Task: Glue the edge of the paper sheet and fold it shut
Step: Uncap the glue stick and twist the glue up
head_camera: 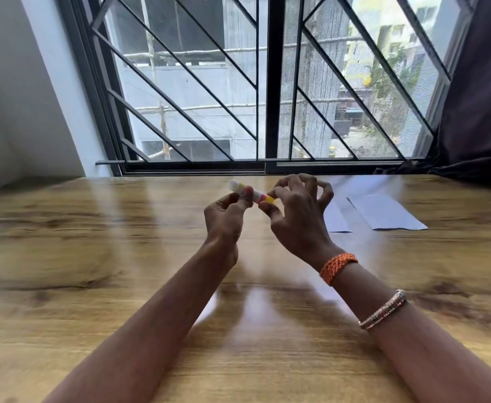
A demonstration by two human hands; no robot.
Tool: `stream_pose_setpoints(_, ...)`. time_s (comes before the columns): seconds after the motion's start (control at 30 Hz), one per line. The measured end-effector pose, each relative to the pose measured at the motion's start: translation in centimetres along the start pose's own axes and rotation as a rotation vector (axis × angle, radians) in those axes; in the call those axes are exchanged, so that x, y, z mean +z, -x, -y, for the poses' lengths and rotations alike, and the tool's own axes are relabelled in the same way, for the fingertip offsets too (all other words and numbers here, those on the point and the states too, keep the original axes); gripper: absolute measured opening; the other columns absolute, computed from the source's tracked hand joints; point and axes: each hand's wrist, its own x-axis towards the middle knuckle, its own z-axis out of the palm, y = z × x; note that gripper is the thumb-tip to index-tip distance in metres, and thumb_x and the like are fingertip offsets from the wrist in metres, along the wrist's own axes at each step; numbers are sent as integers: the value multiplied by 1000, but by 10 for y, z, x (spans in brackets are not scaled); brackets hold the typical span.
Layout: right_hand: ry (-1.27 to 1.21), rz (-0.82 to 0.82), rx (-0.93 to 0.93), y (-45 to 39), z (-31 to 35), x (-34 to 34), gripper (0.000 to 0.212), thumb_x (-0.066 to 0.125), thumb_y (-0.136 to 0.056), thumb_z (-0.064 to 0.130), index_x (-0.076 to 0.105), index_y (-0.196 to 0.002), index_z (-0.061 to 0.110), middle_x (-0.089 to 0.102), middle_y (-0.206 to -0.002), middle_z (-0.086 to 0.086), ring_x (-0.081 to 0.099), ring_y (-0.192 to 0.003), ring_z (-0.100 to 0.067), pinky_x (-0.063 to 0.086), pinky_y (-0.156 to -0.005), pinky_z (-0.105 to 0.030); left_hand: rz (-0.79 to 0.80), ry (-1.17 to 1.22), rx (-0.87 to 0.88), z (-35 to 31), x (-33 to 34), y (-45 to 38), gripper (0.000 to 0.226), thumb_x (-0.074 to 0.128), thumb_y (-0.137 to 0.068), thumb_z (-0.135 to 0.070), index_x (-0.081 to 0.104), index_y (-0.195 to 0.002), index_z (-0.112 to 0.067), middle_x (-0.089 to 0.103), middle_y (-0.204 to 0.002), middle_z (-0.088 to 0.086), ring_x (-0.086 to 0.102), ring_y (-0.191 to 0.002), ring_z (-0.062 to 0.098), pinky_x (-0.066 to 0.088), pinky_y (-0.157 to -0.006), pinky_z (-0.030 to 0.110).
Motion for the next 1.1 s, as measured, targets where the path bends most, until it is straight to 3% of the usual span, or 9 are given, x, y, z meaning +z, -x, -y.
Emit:
stream_pose_setpoints(0.1,-113,167,71,-2,0,-3,22,45,-87,27,64,-77,23,53,-96,6,37,-111,-20,10,-89,-35,33,-4,22,2,0,-4,16,58,-88,-16,68,-98,-7,57,-71,-6,52,-50,-11,36,-66,19)
stream_pose_setpoints(0.17,-324,254,186,-4,3,-5,34,34,-90,29,54,-63,24,51,-77,8,39,-102,-21,14,-87,-38,80,-10,31,2,-1,-7,23,57,-89,-16,67,-107,-6,57,-69,-9,52,-52,-11,35,-64,18)
stream_pose_setpoints(0.27,-464,221,273,-4,2,-2,38,37,-96,35,53,-63,27,43,-59,14,47,-91,-21,19,-84,-41,119,-20,49,2,-1,-9,23,56,-89,-16,67,-109,-9,61,-54,-21,52,-53,-13,38,-62,15)
stream_pose_setpoints(0.37,-471,124,252,-2,1,-2,20,52,-90,46,58,-82,29,54,-78,17,48,-102,-14,20,-93,-41,92,-7,72,2,-3,-10,21,58,-88,-13,67,-107,-8,61,-49,-22,53,-51,-15,43,-54,4)
stream_pose_setpoints(0.57,-333,5,151,0,2,2,29,72,-77,37,59,-98,21,58,-97,9,44,-104,-14,17,-86,-33,43,43,11,3,-4,-11,19,63,-85,-19,69,-99,-9,62,-49,-22,55,-58,-7,36,-65,20)
stream_pose_setpoints(0.73,-254,-71,168,-1,-1,3,21,75,-75,31,67,-92,21,64,-105,4,47,-108,-21,15,-86,-30,37,64,-6,5,-2,-10,12,65,-83,-21,70,-90,-13,62,-49,-21,52,-61,-5,36,-66,18)
stream_pose_setpoints(0.93,-254,24,176,-2,-2,0,14,61,-87,31,70,-91,21,66,-107,5,45,-113,-18,9,-83,-26,111,30,10,5,-4,-11,9,61,-85,-28,69,-84,-24,62,-55,-20,51,-72,2,34,-68,26)
stream_pose_setpoints(1.0,-333,55,212,-3,1,-3,27,48,-92,34,69,-80,22,66,-92,7,47,-106,-17,14,-85,-30,135,32,19,5,-4,-11,12,59,-86,-29,69,-81,-26,59,-62,-17,46,-75,7,33,-69,28)
stream_pose_setpoints(1.1,-534,96,311,-5,5,-7,50,32,-100,36,63,-66,16,51,-61,6,50,-78,-16,18,-79,-33,192,60,47,5,-2,-10,13,56,-88,-25,67,-83,-25,55,-70,-11,44,-78,9,34,-70,28)
